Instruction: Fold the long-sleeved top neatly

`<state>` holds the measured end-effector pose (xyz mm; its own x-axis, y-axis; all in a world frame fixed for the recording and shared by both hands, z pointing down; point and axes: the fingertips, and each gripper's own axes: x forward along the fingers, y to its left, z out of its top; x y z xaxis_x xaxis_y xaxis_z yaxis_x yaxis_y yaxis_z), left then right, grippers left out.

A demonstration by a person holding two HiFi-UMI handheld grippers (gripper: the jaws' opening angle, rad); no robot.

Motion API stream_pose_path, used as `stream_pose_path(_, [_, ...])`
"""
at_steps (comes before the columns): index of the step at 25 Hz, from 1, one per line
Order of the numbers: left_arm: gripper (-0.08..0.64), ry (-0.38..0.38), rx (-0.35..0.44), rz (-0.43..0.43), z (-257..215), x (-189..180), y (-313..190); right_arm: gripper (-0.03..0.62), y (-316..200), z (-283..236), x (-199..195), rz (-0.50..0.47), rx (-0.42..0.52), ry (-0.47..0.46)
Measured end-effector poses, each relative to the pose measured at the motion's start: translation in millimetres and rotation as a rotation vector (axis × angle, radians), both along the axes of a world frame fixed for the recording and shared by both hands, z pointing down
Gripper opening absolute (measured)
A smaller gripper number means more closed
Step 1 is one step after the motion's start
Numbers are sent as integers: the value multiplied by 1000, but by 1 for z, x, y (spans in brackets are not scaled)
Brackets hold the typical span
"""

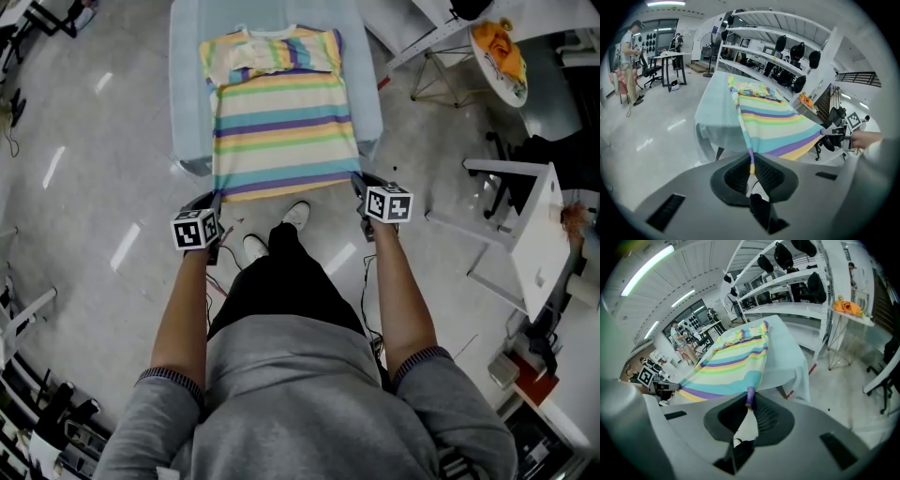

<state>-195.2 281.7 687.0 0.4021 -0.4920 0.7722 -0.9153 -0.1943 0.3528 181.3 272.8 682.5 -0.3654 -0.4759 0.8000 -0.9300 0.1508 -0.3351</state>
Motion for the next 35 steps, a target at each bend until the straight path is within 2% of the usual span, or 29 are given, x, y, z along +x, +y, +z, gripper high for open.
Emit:
stream_pose_path(9, [37, 33, 38, 27, -34, 5, 30, 43, 35, -42, 3, 50, 55, -10])
stream_pose_path(14, [38, 47, 49, 21, -66, 2, 23, 43, 35, -69, 2, 56, 60, -17])
stream_pose_path(20, [38, 42, 12, 5, -84, 4, 14, 44, 33, -82, 6, 52, 6, -28])
stream_pose_path(27, [38, 39, -49, -22, -85, 5, -19, 46, 1, -81, 7, 28, -51, -84])
stream_pose_path(35, [38, 23, -96, -48, -85, 11, -72, 48, -62, -82, 15, 4, -105, -128])
